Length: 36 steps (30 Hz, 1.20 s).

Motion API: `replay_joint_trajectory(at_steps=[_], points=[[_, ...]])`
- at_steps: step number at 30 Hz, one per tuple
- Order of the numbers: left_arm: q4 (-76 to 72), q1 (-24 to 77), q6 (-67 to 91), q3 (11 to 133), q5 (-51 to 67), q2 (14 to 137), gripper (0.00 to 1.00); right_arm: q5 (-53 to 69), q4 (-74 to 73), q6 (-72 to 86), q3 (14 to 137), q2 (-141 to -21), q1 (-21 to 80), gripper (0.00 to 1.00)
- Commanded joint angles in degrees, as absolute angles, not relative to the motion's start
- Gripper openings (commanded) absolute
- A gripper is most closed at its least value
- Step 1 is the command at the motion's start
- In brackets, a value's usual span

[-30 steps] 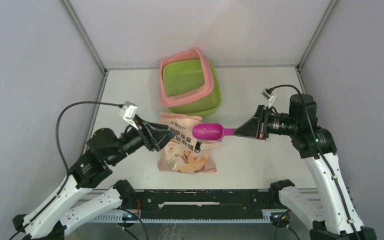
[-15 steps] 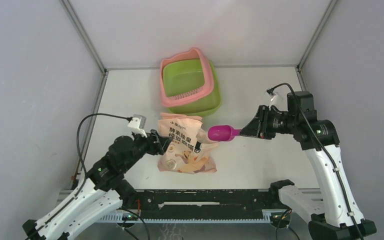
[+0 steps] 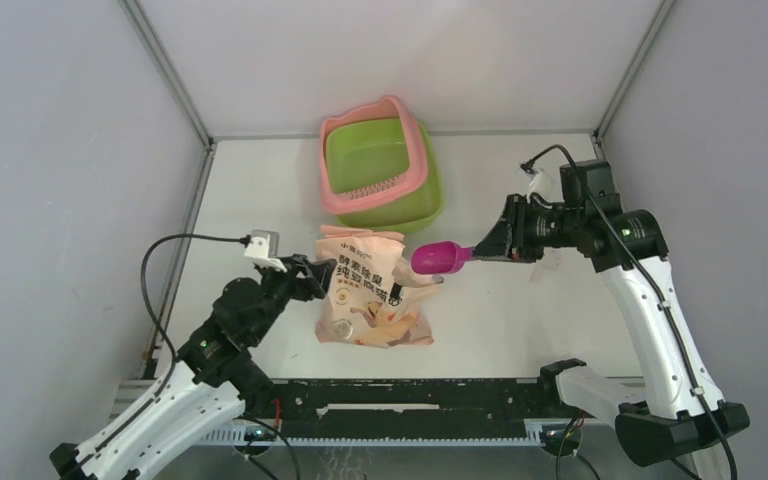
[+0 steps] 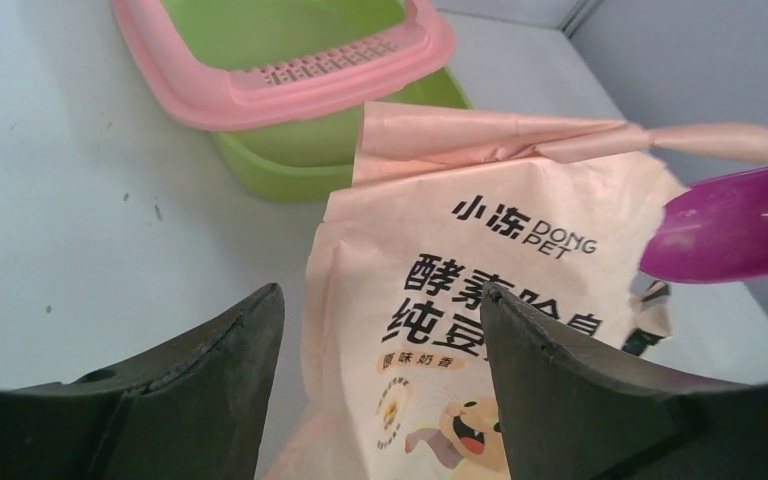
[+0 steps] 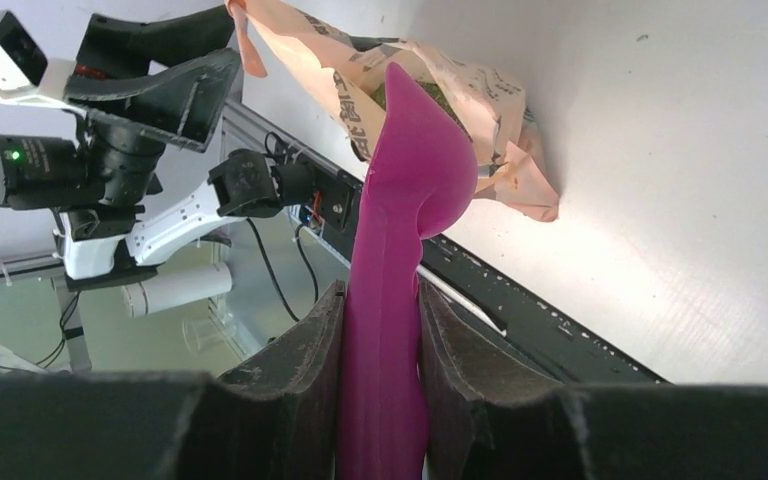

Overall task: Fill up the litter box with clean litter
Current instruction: 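Scoop the cat litter from the cat litter bag.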

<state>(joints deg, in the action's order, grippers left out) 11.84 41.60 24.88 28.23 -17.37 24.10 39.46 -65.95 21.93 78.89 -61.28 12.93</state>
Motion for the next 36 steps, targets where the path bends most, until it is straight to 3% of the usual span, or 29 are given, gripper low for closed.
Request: replay_joint_trajectory(at_steps=[1,8,16,17,22,24,29,36], points=[[2.7,40.8,21.9,25.1,-12.8,30.2,0.76,40.5,-66.6,20.6,81.3,-63.0,14.4,0.0],[-6.0,38.9,21.8,19.4,-5.0,29.8,0.78,40.3,-68.9,20.1,83.0,-64.8,16.7,0.0],[-8.9,38.3,21.3,17.8,-0.4,31.0,0.73,40.6,-69.5,19.8,83.7,-66.9,19.0,0.0],[-9.5,38.1,21.4,17.3,0.3,30.8,0.69,40.5,-69.7,19.6,83.8,-67.0,19.3,0.0],[-11.0,37.6,21.4,16.6,4.5,31.3,0.29,39.9,-70.9,19.3,83.7,-66.7,19.5,0.0],[-11.0,37.5,21.6,16.6,5.5,31.4,0.2,39.4,-71.4,19.4,84.3,-66.5,19.3,0.0],[-10.1,37.6,22.8,16.4,4.7,27.5,0.11,38.4,-73.5,19.6,86.0,-65.6,19.1,0.0],[-10.5,37.6,23.1,15.3,4.0,23.0,0.07,37.7,-74.9,20.7,84.2,-63.7,21.5,0.0]])
